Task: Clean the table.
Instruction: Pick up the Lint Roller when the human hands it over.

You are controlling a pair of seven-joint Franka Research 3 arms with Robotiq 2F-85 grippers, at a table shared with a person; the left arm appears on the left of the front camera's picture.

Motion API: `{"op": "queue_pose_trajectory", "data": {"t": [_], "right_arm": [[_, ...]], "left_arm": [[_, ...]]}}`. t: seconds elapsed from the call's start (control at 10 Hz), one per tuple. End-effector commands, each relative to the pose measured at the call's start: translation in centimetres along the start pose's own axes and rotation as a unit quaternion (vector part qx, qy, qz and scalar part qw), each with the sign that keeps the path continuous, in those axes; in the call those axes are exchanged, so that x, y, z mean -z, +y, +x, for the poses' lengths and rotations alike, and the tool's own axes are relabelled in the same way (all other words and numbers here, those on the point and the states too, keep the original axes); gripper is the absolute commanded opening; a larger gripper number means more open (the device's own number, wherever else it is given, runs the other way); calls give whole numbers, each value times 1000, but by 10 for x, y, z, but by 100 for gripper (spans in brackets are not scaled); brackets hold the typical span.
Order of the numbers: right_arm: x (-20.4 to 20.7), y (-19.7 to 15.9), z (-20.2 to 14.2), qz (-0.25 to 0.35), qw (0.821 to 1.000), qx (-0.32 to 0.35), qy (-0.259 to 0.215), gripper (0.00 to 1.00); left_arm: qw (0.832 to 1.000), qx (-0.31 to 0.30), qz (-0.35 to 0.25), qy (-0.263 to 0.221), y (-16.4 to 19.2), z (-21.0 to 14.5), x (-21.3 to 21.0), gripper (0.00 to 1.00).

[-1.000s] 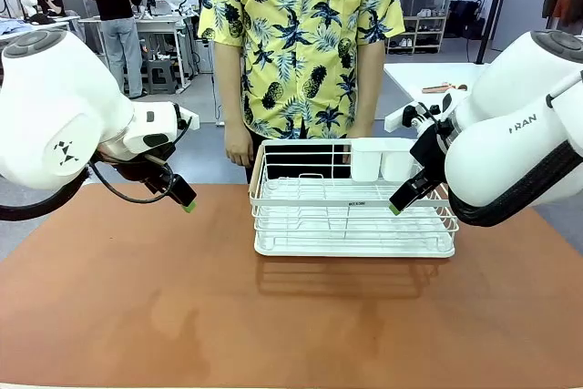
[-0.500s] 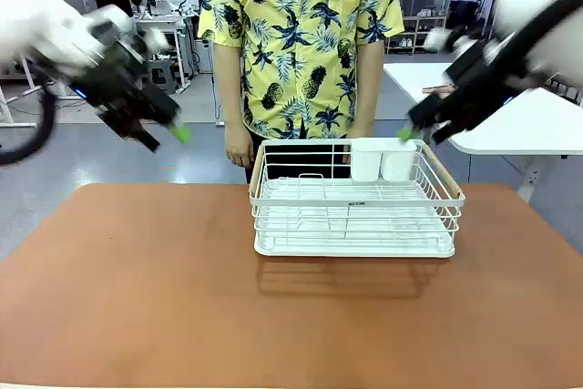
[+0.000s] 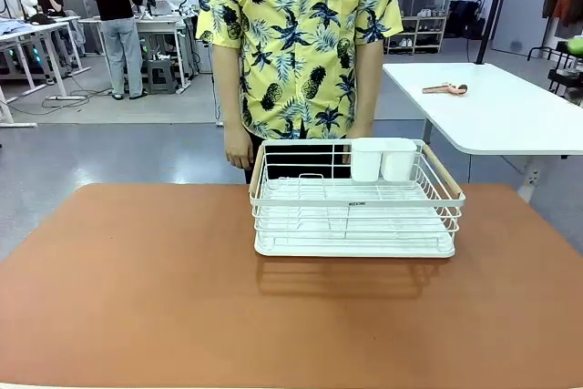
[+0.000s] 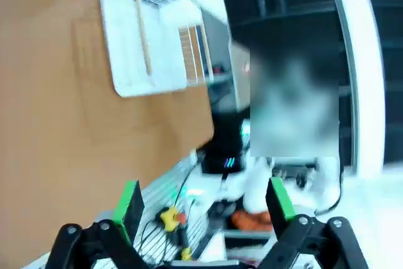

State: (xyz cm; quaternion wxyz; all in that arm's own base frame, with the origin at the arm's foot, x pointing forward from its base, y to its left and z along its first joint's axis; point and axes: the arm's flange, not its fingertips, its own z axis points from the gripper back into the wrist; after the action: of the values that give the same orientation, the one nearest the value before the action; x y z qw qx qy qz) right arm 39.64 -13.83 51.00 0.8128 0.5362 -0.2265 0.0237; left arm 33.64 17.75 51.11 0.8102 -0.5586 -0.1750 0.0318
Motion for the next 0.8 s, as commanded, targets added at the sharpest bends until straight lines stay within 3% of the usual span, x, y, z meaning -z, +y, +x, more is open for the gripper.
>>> {"op": "queue_pose_trajectory", "data": {"t": [0.0, 0.2, 0.4, 0.5, 0.7], "right_arm": [[-12, -42, 4, -10, 997, 58, -49, 100], [-30, -65, -7, -26, 993, 92, -68, 100], [-19, -68, -6, -36, 995, 81, -52, 100], [-40, -85, -13, -28, 991, 110, -68, 100], [-40, -85, -13, -28, 991, 110, -68, 100]], "left_arm": [[996, -47, -9, -74, 39, -6, -21, 100], [990, -89, 3, -106, 61, -14, -46, 100], [992, -83, 19, -90, 57, -6, -36, 100], [989, -102, 9, -106, 73, -18, -59, 100], [989, -102, 9, -106, 73, -18, -59, 100]]}}
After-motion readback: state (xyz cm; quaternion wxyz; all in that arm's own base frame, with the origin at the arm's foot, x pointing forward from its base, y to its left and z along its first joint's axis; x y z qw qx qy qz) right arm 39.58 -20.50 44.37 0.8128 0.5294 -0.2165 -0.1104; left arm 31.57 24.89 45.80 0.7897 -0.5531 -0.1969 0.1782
